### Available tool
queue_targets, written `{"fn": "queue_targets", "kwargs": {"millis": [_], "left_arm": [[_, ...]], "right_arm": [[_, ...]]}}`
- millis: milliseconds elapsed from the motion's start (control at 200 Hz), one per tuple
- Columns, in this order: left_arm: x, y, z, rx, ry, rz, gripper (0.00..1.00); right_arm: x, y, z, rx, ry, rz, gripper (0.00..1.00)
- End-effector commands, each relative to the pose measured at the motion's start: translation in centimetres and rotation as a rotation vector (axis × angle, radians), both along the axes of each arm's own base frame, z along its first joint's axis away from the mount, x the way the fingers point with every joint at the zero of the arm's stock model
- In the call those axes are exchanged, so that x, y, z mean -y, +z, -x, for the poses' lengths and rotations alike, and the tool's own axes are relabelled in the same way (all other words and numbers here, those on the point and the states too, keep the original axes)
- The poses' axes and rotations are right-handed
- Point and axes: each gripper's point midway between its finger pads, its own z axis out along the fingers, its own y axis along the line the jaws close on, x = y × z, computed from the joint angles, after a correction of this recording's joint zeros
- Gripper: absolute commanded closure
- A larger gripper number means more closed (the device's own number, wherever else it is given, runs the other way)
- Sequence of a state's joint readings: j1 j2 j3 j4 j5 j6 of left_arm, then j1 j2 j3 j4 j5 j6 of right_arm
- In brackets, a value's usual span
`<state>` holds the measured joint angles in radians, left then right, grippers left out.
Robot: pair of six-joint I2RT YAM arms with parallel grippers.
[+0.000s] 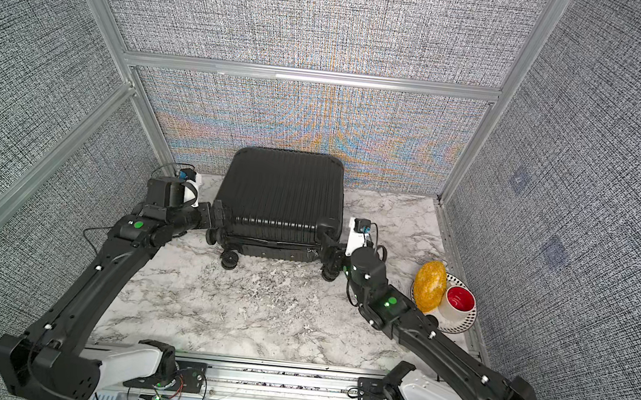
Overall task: Open the suitcase zippers
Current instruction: Move the suitcase to the center of the board, then unzip the zipper on the suitcase.
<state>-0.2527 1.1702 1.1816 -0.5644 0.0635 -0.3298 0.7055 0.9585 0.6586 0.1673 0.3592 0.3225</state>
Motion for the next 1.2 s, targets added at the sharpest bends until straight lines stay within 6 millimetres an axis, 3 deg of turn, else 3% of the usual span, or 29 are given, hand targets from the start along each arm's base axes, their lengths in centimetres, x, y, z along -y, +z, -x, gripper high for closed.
{"fn": "queue_targets", "kwargs": {"millis": [0,100,175,280,405,535,630,831,1016,1196], "left_arm": [[1.3,-0.1,1.7,0.012,-0.045,-0.02,0.01],[3.7,-1.1,3.1,-0.005,-0.103,-0.048,0.01],[5.6,-2.0,3.6,-0.031,-0.138,-0.057,0.01],[8.6,-2.7,3.4,-0.048,-0.191,-0.027,0.01],[12.4,-2.3,2.9,-0.052,-0.271,0.015,0.01],[15.6,-1.7,2.8,-0.042,-0.341,0.046,0.01],[17.3,-1.8,3.0,-0.042,-0.376,0.044,0.01],[18.7,-1.9,3.3,-0.052,-0.397,0.052,0.01],[18.4,-1.5,3.4,-0.039,-0.387,0.062,0.01],[18.1,-2.2,3.4,-0.053,-0.378,0.039,0.01]], "right_arm": [[2.0,-1.7,0.9,0.019,-0.038,0.057,0.1],[3.3,-5.0,2.2,-0.062,-0.049,0.013,0.09],[2.9,-6.8,3.5,-0.085,0.021,-0.045,0.15],[2.0,-7.4,5.0,-0.02,0.128,-0.151,0.17],[1.8,-8.2,5.1,-0.004,0.206,-0.22,0.23],[1.4,-9.6,4.5,-0.036,0.285,-0.262,0.45],[0.7,-9.8,4.1,-0.043,0.363,-0.32,0.54],[-1.8,-9.8,2.3,-0.065,0.542,-0.381,0.6],[-2.8,-10.8,-0.2,-0.078,0.57,-0.403,0.64],[-3.8,-11.7,-1.4,-0.092,0.614,-0.447,0.65]]}}
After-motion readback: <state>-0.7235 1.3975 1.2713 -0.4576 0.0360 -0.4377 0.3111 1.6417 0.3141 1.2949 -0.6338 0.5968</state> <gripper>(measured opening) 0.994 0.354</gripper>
